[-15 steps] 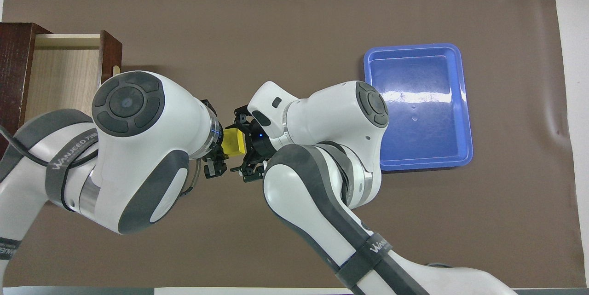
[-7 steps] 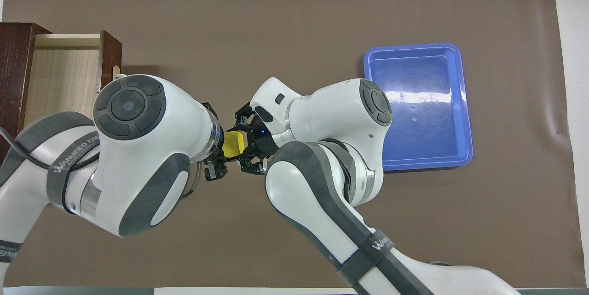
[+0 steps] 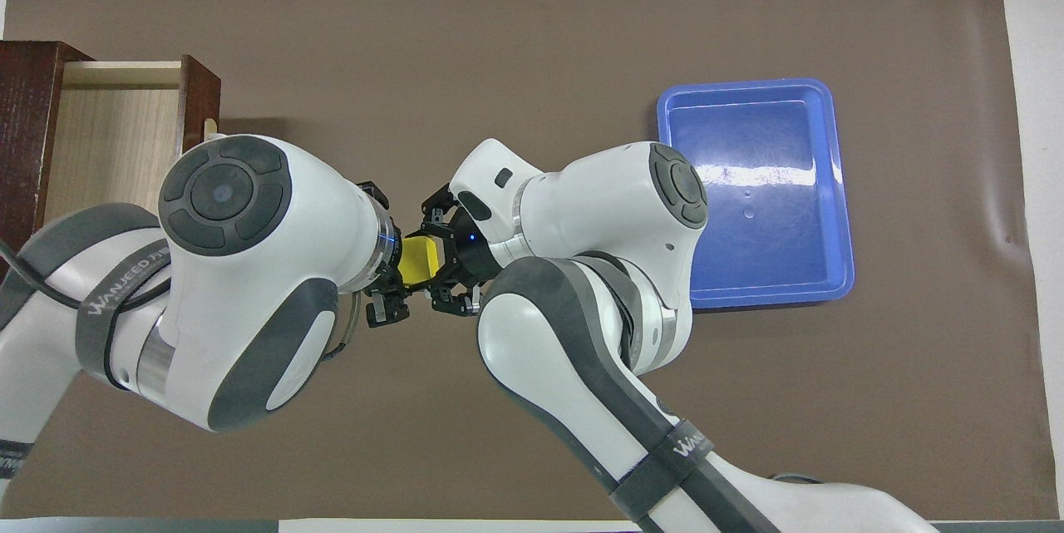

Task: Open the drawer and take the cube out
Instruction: 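Grasp the cube with the right gripper while the left gripper releases, then carry the cube with the right gripper over the blue tray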

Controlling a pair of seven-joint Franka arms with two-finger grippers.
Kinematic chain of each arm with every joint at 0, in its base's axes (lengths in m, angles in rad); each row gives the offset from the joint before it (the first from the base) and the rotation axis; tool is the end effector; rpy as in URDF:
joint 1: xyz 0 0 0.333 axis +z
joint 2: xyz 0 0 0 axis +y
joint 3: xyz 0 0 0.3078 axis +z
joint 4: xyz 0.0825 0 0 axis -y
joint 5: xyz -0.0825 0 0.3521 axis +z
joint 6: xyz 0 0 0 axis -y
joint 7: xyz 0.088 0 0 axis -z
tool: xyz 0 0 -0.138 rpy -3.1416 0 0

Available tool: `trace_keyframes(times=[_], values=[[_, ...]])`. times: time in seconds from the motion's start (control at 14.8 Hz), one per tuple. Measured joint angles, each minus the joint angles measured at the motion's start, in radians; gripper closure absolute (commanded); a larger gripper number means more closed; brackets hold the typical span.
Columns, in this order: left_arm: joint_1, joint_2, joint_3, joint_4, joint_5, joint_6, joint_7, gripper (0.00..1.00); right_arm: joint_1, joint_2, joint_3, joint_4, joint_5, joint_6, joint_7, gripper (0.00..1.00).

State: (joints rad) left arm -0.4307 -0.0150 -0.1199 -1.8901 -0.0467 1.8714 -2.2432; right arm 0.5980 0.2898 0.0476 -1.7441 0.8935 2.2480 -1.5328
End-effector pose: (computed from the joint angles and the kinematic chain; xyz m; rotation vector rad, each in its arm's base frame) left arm 0.4456 -0.2797 0.4769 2.0628 2.3637 -0.0671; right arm 0.4905 0.4175 0.4230 -1.6570 -1.8208 -0.6519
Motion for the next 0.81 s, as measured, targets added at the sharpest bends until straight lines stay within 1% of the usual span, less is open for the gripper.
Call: trace_keyframes(times=[0.2, 0.34, 0.47, 0.61, 0.67, 0.81], values=[[0.005, -0.003, 0.013, 0.006, 0.000, 0.001, 0.001, 0.00, 0.001, 0.000, 0.001, 0.001, 0.000, 0.000, 0.004, 1.00], [0.032, -0.006, 0.021, 0.005, 0.000, -0.003, 0.041, 0.00, 0.000, 0.000, 0.001, 0.003, 0.001, 0.005, 0.009, 1.00], [0.103, -0.007, 0.024, 0.000, 0.001, -0.001, 0.146, 0.00, 0.000, -0.001, 0.002, 0.005, 0.001, 0.004, 0.013, 1.00], [0.195, -0.007, 0.030, -0.009, 0.001, 0.002, 0.300, 0.00, 0.000, -0.001, 0.001, 0.006, 0.001, 0.003, 0.014, 1.00], [0.227, -0.005, 0.034, -0.021, 0.003, 0.017, 0.360, 0.00, -0.003, -0.002, 0.000, 0.007, 0.001, 0.001, 0.014, 1.00], [0.260, 0.009, 0.035, -0.058, 0.024, 0.089, 0.428, 0.00, -0.013, -0.009, -0.005, 0.010, 0.001, -0.014, 0.014, 1.00]])
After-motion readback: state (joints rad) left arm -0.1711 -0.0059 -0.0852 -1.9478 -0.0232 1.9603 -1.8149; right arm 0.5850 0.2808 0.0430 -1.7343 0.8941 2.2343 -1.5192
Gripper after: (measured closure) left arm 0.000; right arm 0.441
